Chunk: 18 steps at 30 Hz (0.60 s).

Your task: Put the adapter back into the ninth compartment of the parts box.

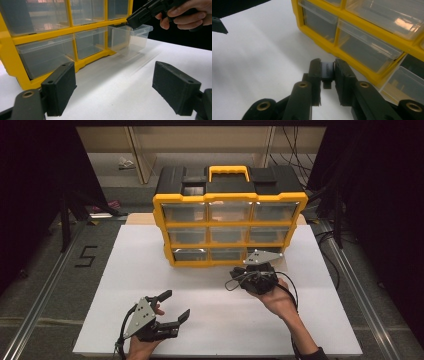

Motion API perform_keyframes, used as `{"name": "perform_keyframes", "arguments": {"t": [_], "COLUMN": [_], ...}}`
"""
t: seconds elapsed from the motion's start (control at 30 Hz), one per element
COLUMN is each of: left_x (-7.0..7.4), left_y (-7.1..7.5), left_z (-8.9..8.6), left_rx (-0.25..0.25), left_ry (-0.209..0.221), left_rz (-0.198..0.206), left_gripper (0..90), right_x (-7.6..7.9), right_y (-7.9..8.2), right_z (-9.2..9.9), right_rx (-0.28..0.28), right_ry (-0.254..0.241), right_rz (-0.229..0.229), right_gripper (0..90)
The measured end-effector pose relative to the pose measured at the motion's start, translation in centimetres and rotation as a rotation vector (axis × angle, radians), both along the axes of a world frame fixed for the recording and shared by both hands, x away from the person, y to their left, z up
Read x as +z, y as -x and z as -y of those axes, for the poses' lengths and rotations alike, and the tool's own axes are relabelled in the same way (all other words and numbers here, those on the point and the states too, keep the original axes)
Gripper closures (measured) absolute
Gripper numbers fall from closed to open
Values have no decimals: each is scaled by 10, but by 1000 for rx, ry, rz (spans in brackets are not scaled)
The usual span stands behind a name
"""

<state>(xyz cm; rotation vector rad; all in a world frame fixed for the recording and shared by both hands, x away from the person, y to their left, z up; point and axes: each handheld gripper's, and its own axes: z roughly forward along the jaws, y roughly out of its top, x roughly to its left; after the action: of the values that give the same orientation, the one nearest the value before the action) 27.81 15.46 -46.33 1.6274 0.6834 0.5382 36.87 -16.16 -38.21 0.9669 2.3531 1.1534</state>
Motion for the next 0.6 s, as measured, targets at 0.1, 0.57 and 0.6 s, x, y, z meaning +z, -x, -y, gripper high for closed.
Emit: {"name": "perform_keyframes", "arguments": {"t": [0.1,0.57,0.6], "left_x": [0,0,0], "left_y": [0,0,0], "left_z": [0,0,0], "left_rx": [-1,1,1], "left_ry": [-1,-1,-1], "left_rz": [0,1,1], "left_gripper": [186,186,187], "right_x": [2,6,7], "right_y": [0,-2,-2], "right_z": [3,11,12], "right_rx": [-5,-24,-27], "right_ry": [-7,-22,-26], "right_rz": [4,18,18], "right_gripper": [764,764,765]}}
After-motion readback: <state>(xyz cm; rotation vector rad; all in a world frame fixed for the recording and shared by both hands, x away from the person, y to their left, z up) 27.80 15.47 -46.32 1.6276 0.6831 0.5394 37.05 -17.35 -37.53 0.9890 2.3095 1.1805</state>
